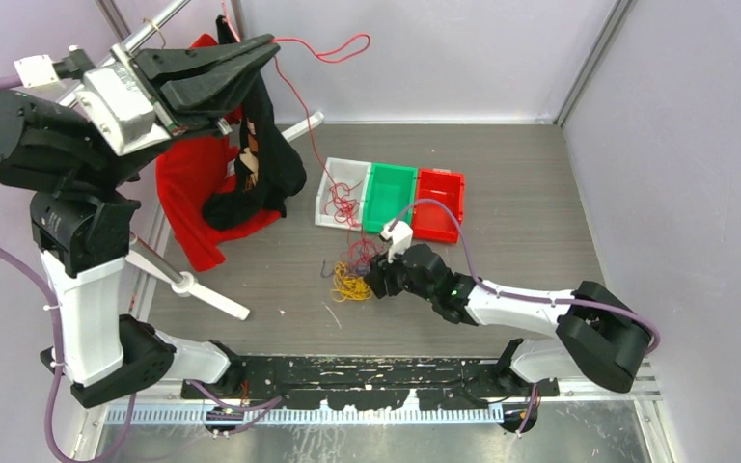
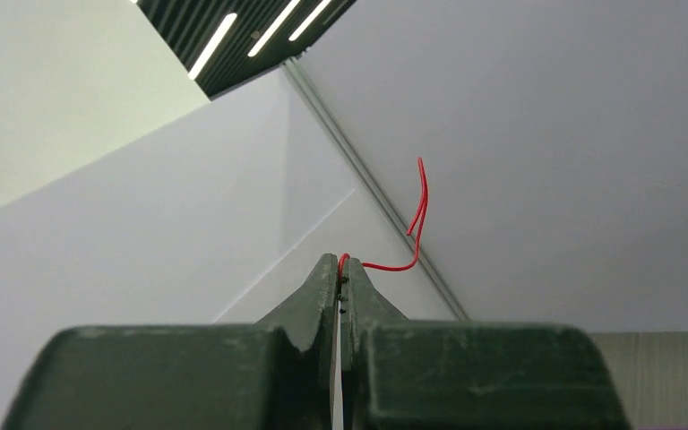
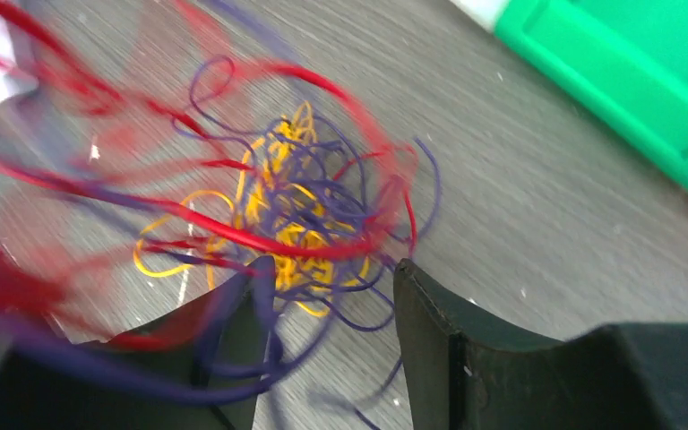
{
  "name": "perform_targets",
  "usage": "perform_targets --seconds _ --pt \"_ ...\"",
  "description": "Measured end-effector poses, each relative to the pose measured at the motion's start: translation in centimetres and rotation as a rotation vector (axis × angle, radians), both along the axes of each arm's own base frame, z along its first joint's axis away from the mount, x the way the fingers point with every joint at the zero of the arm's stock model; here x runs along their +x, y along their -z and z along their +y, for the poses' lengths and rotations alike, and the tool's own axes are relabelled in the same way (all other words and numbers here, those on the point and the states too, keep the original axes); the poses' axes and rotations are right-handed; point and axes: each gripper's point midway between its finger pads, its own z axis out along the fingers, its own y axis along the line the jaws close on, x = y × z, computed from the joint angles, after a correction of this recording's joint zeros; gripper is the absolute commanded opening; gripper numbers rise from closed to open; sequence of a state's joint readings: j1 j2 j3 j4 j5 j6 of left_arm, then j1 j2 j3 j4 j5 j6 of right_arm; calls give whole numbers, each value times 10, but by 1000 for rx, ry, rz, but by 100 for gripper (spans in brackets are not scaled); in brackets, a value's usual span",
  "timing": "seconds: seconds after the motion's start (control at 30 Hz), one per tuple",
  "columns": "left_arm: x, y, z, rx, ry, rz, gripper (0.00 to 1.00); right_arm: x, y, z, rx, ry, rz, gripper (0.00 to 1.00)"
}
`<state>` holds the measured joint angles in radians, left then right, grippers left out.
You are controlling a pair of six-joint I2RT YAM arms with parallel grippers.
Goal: Untangle the cables
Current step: Untie the cable.
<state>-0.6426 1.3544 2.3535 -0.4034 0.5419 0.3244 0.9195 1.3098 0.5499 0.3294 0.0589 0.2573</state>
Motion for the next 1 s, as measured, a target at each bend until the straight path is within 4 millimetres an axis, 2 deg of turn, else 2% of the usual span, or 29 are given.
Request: perform_targets --seconds 0.1,0.3,0.4,0.47,0.53,0.6,0.67,0.77,0.9,0.97,1.0 --pt "-8 -15 10 -30 -25 -56 0 -4 16 -17 -6 43 28 56" --pt "-19 -50 31 -123 -98 -191 0 -8 29 -33 7 103 44 53" --pt "-21 -65 40 -171 -134 -236 0 -11 41 -42 -9 136 66 65" --pt "-21 -65 41 -175 -138 -235 0 -12 43 -45 -12 149 74 72" --pt "-19 -60 40 -163 -137 -222 0 -13 36 -47 2 153 68 83" --pt "-16 -51 36 -142 -133 -200 0 -14 16 -47 43 148 47 87" --pt "-11 -41 32 -120 -129 -174 0 -15 -14 -43 102 131 12 87" --pt "-4 -28 25 -89 -125 -137 0 -13 -88 -30 244 84 -68 87" --pt "6 -15 18 -60 -123 -102 0 -19 -176 -13 405 -4 -163 78" --pt "10 -10 15 -49 -122 -88 0 -23 -199 -4 444 -52 -185 75" --pt "11 -7 14 -44 -120 -82 0 -25 -205 -1 453 -69 -190 73"
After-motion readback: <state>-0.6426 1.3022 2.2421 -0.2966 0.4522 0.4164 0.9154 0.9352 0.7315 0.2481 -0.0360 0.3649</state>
